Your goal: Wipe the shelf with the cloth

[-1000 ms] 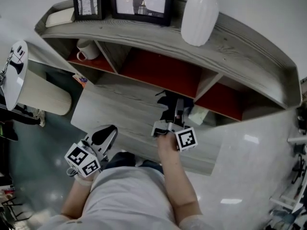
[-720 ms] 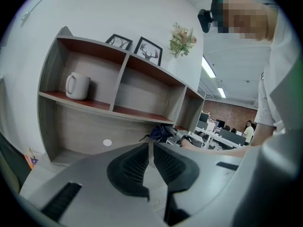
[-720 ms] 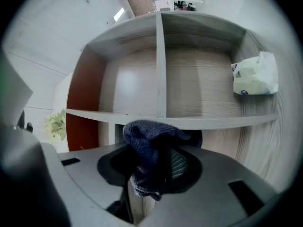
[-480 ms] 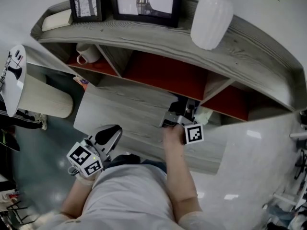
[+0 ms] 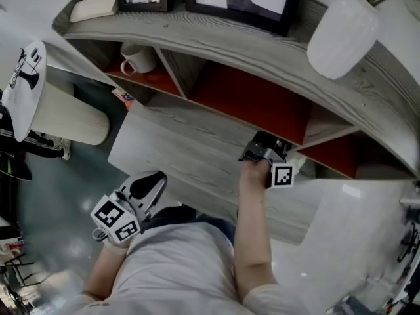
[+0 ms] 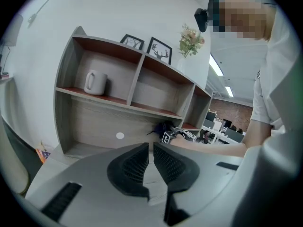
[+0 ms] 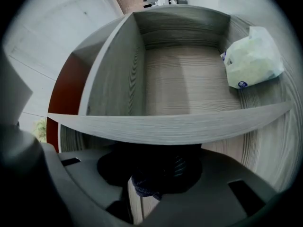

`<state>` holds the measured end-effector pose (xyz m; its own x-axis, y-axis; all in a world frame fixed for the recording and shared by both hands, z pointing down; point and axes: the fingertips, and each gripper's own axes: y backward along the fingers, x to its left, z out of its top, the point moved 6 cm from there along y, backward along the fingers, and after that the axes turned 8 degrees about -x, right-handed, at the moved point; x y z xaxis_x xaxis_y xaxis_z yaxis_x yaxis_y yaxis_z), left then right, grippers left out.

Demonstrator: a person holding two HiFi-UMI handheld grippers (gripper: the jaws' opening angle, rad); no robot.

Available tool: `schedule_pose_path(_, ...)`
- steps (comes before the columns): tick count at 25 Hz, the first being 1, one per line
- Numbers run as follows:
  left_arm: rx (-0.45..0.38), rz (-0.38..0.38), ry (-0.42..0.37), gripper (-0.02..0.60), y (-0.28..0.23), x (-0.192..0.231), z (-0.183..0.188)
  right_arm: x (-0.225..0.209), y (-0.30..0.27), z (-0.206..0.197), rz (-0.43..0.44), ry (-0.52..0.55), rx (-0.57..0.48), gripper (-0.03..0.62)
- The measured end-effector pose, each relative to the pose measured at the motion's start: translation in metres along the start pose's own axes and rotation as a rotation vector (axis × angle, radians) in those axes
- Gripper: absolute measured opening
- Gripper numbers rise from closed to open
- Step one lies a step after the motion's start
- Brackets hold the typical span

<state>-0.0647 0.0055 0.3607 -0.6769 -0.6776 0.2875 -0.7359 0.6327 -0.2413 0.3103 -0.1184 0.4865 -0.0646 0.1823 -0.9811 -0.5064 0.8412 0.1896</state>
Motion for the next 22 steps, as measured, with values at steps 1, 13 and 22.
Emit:
schedule_pose_path(1,0.003,0.011,0.005,0.041,0.003,0.002,-0.002,-0.005,-0.001,-0.001,-0.012,-0.004,-0.007,0.129)
schedule_pose_path(13,0.035,0.092,0.042,0.041,0.036,0.034,-0.026,-0.082,-0.005,-0.003,-0.132,0.041,-0.073,0.129)
schedule_pose_path(22,0.079,0.057,0.038,0.041,0.043,0.049,-0.038,-0.12,0.015,-0.002,-0.219,0.039,-0.077,0.132)
